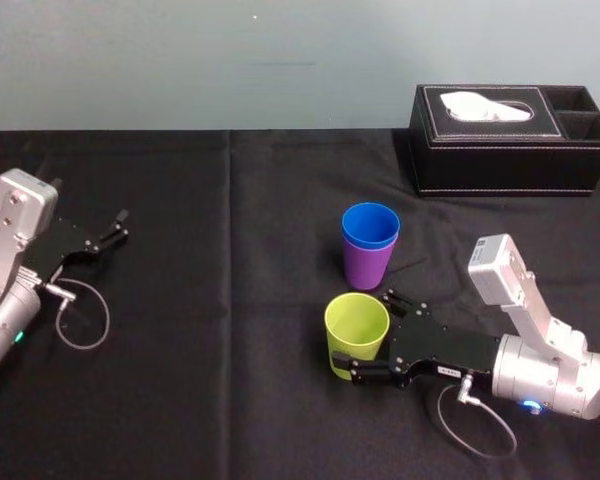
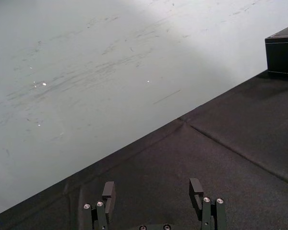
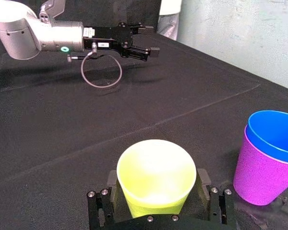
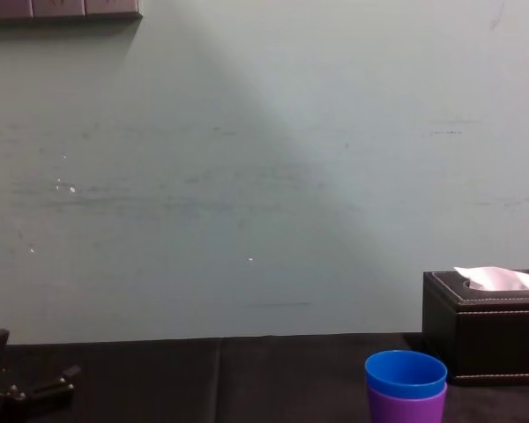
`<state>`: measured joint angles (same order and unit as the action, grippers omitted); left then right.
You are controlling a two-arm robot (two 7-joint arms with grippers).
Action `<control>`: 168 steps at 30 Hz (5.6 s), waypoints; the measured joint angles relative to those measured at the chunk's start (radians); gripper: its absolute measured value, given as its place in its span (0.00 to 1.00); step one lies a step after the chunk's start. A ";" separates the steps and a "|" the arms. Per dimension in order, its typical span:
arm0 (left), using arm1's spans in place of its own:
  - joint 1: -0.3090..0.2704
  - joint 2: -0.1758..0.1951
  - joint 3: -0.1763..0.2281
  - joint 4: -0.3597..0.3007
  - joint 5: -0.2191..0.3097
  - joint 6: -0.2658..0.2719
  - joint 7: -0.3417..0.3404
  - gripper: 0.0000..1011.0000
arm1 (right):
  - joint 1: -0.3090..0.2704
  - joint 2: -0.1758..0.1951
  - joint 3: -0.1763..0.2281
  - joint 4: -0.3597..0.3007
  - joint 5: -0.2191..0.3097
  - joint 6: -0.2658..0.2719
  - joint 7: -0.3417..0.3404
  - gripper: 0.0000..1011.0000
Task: Stack the three plastic cups sequentially using one hand.
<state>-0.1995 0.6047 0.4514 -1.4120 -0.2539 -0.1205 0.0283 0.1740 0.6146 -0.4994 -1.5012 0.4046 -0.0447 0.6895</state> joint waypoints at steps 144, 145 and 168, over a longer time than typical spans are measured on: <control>0.000 0.000 0.000 0.000 0.000 0.000 0.000 1.00 | 0.213 -0.047 0.030 0.037 0.023 0.195 -0.140 0.99; 0.000 0.000 0.000 0.000 0.000 0.000 0.000 1.00 | 0.213 -0.047 0.029 0.037 0.023 0.195 -0.140 0.99; 0.000 0.000 0.000 0.000 0.000 0.000 0.000 1.00 | 0.008 0.003 0.211 -0.119 0.000 0.141 -0.325 0.99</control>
<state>-0.1995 0.6047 0.4513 -1.4120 -0.2539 -0.1205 0.0283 0.1818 0.6180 -0.2888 -1.6200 0.4051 0.0966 0.3649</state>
